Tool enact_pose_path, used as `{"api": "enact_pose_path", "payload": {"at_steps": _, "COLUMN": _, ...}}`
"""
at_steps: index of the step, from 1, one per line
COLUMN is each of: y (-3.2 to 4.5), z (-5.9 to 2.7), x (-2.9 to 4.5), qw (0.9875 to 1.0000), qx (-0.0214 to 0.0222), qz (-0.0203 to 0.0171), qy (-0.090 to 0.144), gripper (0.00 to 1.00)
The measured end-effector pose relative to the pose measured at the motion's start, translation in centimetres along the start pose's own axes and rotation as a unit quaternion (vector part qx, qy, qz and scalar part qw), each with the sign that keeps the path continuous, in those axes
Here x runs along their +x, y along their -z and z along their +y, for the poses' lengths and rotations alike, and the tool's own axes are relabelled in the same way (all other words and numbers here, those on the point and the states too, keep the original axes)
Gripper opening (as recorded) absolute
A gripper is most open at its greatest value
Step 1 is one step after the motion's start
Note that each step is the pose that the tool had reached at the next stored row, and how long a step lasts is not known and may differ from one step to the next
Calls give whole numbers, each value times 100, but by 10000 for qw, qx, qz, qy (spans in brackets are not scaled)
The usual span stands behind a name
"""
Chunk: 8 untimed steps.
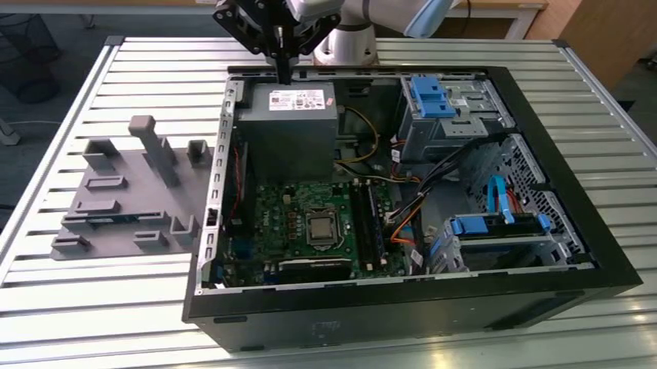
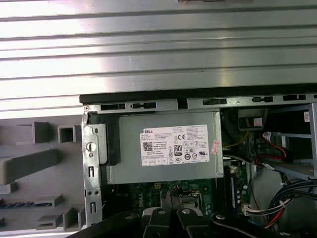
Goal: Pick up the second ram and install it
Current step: 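Reach for the second ram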
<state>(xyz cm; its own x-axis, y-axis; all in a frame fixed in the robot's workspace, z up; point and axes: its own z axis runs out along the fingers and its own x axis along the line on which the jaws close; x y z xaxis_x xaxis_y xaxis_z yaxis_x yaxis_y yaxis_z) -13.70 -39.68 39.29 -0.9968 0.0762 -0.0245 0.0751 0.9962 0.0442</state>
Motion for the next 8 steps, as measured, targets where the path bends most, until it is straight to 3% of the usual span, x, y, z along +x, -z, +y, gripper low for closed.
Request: {"api": "enact_pose_path", "payload": {"at_steps": 8, "y": 0, "z": -2, "x": 25, "qw": 10000, "qx": 0, "qz": 0, "qy": 0, "gripper": 11}}
